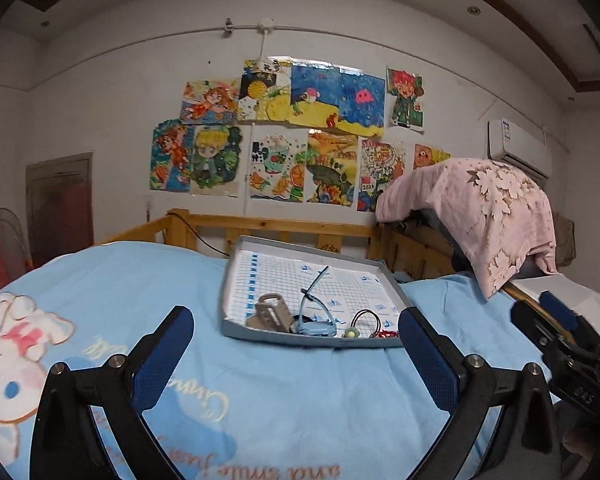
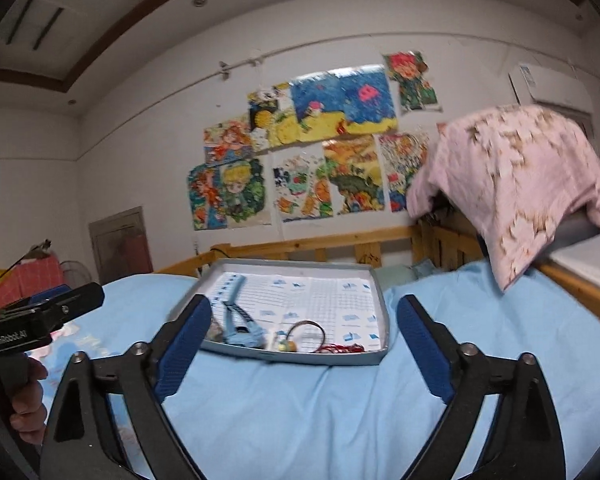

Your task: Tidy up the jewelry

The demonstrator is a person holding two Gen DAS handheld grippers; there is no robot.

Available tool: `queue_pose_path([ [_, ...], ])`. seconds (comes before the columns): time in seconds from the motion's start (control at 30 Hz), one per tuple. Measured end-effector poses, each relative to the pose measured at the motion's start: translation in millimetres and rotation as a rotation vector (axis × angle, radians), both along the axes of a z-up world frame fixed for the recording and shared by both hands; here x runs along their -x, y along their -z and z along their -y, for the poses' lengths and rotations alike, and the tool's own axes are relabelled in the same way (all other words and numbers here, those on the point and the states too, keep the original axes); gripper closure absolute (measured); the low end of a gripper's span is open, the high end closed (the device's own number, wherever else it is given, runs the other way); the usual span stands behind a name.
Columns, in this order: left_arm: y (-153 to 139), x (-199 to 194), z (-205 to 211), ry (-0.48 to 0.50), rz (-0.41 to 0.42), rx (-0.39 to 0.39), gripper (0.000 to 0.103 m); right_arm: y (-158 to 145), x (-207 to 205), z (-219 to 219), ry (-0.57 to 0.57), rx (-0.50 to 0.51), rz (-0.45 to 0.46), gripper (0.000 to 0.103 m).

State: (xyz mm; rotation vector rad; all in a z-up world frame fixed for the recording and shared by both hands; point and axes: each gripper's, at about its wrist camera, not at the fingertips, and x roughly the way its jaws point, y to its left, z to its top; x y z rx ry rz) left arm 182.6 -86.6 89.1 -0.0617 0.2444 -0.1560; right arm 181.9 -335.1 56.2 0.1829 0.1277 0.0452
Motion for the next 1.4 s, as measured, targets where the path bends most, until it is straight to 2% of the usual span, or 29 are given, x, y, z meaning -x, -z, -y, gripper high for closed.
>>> queue_pose_path([
  [0.1, -3.3, 18.5, -9.2, -0.008, -0.001, 0.01, 0.0, -10.0, 28.3, -11.1, 0.001, 0.049, 0.023, 0.007],
  [0.2, -5.3, 41.3, -17.2, -0.015, 0.017, 0.001, 0.0, -11.3, 55.6, -16.3, 0.002, 0.04, 0.036, 0.002],
  [0.47, -1.5, 89.3, -43.3, -0.036, 0.047, 0.016, 0.0, -9.0, 114.1, -32.7, -0.012, 0.05, 0.059, 0.002],
  [0.7, 16.1, 121.8, -55.4, -0.043, 0.071, -0.026, 0.0, -9.7, 156.9, -47.8, -0.016, 0.049, 0.125, 0.002],
  [0.83, 34.2, 134.7, -58.1, -0.049, 0.06, -0.067, 0.0, 0.1, 166.1, -56.8, -0.017, 0.04, 0.111, 0.002],
  [1.1, 55.8, 124.3, -65.2, -0.052, 0.025, -0.042, 0.0, 17.8, 167.1, -63.7, 0.009, 0.039, 0.074, 0.002],
  [1.4, 78.0, 110.7, -67.3, -0.043, 0.0, -0.054, 0.0, 39.4, 146.9, -63.4, 0.08, 0.063, -0.009, 0.002],
])
